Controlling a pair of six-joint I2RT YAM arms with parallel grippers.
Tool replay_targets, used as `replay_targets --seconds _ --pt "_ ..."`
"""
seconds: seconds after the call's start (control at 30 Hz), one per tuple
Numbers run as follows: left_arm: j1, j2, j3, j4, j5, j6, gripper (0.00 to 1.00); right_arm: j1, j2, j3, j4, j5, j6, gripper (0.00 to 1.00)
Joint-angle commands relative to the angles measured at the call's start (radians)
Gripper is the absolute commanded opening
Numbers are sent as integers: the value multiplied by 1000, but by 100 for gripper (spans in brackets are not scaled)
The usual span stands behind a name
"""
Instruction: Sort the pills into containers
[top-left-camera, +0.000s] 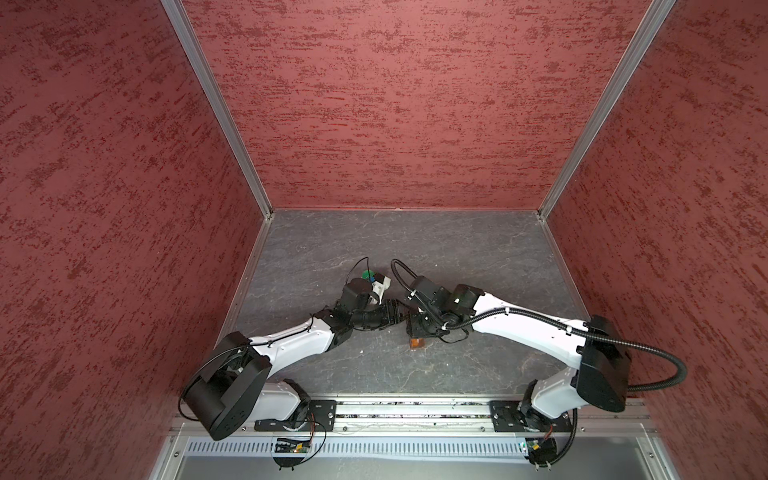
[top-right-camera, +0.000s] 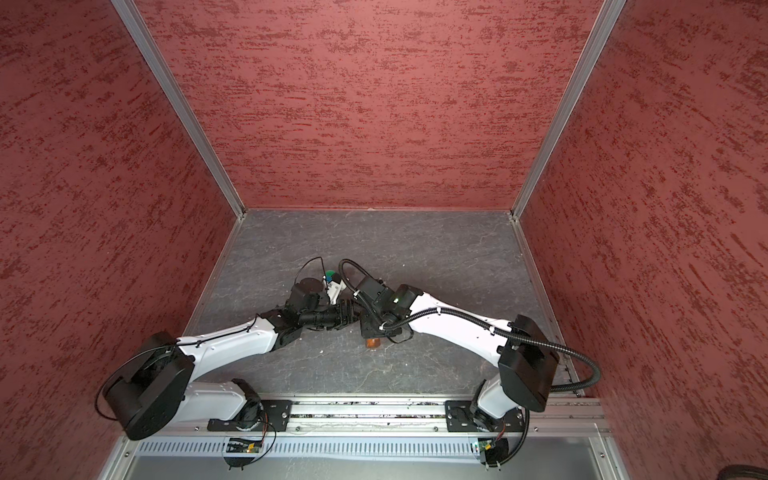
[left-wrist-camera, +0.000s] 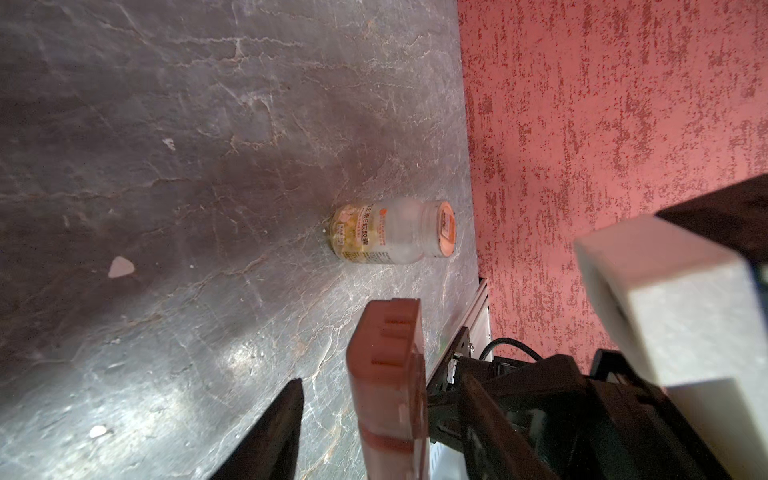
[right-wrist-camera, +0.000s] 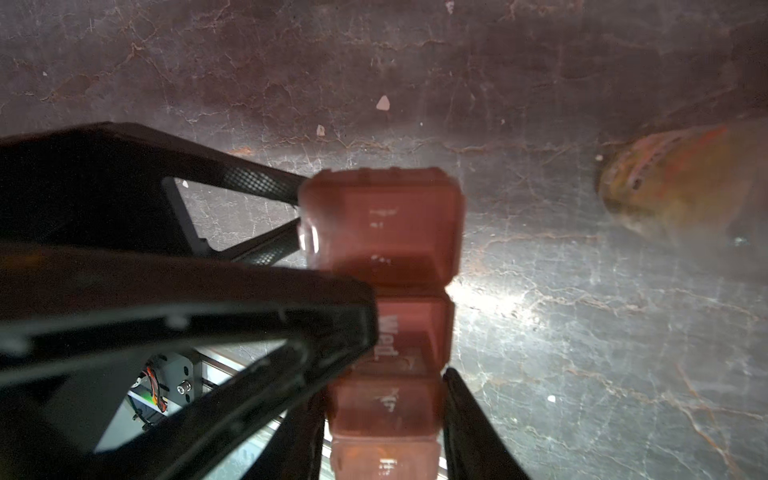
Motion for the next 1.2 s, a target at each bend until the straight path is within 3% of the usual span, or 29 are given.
replay_targets --seconds 0.0,0.73,1.17 --pt "-12 21 22 32 27 7 58 -2 -21 7 23 -7 -7 37" --pt "-24 58 12 38 69 16 18 0 -5 6 35 -32 -12 37" --pt "6 30 -26 16 76 28 7 -1 4 23 -27 18 -20 44"
